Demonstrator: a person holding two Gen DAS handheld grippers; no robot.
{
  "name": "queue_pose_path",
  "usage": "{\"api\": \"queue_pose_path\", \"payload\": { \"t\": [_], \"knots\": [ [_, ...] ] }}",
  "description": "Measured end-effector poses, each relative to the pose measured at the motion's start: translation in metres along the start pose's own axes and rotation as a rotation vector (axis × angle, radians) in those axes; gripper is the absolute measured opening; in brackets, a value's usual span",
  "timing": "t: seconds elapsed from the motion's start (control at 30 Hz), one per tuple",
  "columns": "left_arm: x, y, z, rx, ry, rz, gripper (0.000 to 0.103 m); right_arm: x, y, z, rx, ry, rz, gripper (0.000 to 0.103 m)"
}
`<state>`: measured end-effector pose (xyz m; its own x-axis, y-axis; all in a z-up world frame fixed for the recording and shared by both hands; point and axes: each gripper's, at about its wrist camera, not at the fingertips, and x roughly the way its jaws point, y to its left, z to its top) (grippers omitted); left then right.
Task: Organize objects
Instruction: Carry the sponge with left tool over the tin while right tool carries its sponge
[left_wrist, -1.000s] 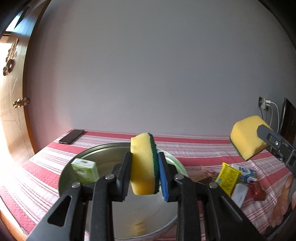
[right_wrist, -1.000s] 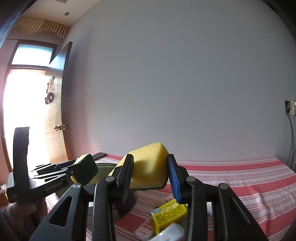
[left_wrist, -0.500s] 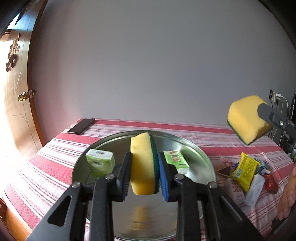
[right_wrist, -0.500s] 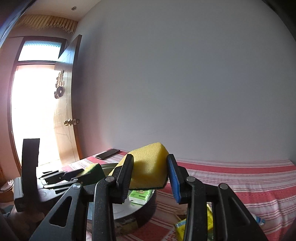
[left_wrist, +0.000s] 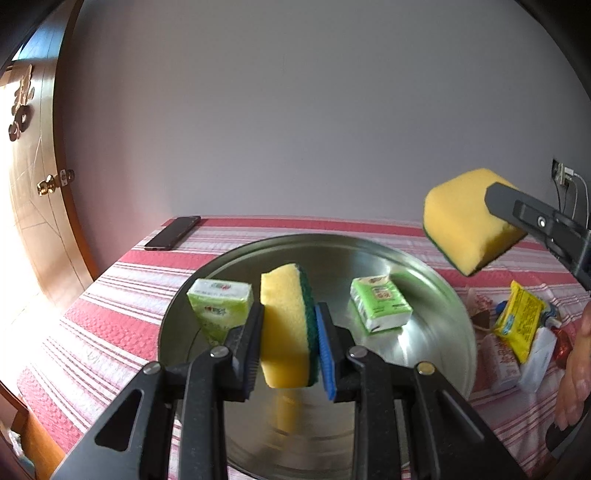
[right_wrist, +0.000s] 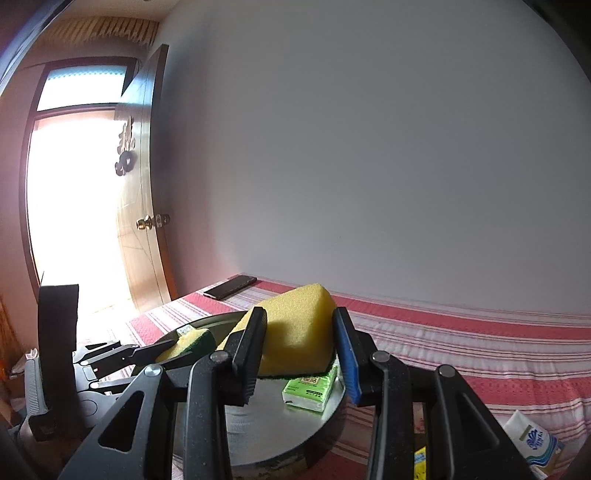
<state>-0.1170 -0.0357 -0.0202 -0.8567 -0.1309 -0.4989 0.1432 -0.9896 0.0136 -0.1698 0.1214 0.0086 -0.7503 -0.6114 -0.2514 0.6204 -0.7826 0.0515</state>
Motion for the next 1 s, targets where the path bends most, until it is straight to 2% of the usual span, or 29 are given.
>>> {"api": "queue_pose_path", "payload": {
  "t": [0.47, 0.73, 1.0],
  "knots": [
    [0.015, 0.005, -0.001, 0.066, 0.057, 0.023, 0.026, 0.059, 0.011, -0.012, 0.01, 0.153, 0.03, 0.039],
    [0.03, -0.003, -0.001, 0.134, 0.097, 0.038, 0.026, 0.073, 0.016, -0.026, 0.02, 0.215, 0.023, 0.04],
    [0.042, -0.003, -0.002, 0.15, 0.132, 0.044, 0.026, 0.087, 0.017, -0.037, 0.027, 0.277, 0.009, 0.04]
  ]
}}
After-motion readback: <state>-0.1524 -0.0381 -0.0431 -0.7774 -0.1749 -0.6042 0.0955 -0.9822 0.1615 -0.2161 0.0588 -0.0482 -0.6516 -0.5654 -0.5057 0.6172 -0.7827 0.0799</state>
